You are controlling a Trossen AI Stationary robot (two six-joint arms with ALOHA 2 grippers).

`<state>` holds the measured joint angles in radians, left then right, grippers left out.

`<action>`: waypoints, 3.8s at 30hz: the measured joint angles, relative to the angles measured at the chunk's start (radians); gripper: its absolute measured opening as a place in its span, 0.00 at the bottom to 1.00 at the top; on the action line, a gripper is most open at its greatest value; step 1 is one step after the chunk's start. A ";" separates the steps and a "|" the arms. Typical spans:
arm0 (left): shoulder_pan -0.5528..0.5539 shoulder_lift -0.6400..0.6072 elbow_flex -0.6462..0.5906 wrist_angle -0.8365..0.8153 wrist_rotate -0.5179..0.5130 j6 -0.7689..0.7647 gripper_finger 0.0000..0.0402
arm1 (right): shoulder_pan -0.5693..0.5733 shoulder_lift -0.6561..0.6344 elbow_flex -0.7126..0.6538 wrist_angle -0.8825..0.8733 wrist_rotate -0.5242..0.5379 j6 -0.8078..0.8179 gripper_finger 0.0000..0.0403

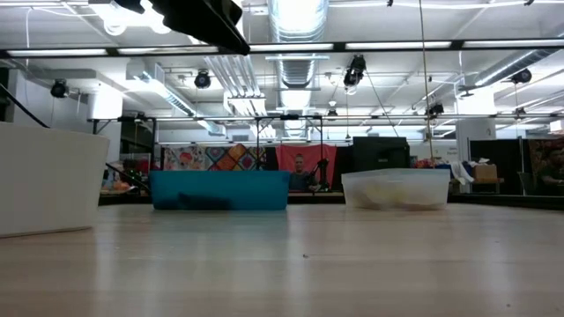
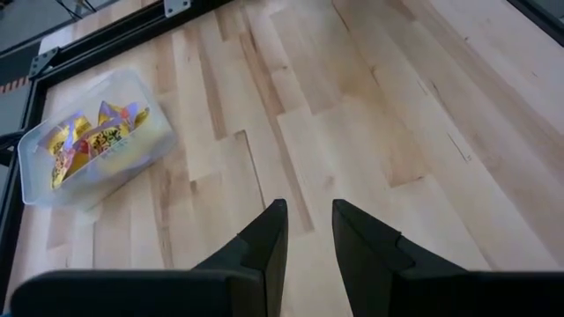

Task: Sort candy
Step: Put the orange gummy into the white bin

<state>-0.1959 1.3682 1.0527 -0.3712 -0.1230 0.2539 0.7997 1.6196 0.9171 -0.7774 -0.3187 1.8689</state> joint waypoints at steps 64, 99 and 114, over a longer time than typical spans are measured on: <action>-0.017 0.333 -0.252 1.194 0.378 -0.263 0.48 | -0.410 -0.209 -0.157 1.386 0.471 -2.152 0.02; -0.029 0.028 -0.060 -0.263 0.128 -0.656 0.01 | -0.411 -0.365 -0.156 1.087 0.660 -1.867 0.33; -0.161 0.009 -0.047 -0.862 0.297 -1.048 0.01 | -0.417 -0.356 -0.157 1.062 0.661 -1.861 0.34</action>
<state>-0.3569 1.3773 1.0056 -1.2327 0.1737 -0.7938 0.3824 1.2640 0.7606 0.2849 0.3419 0.0078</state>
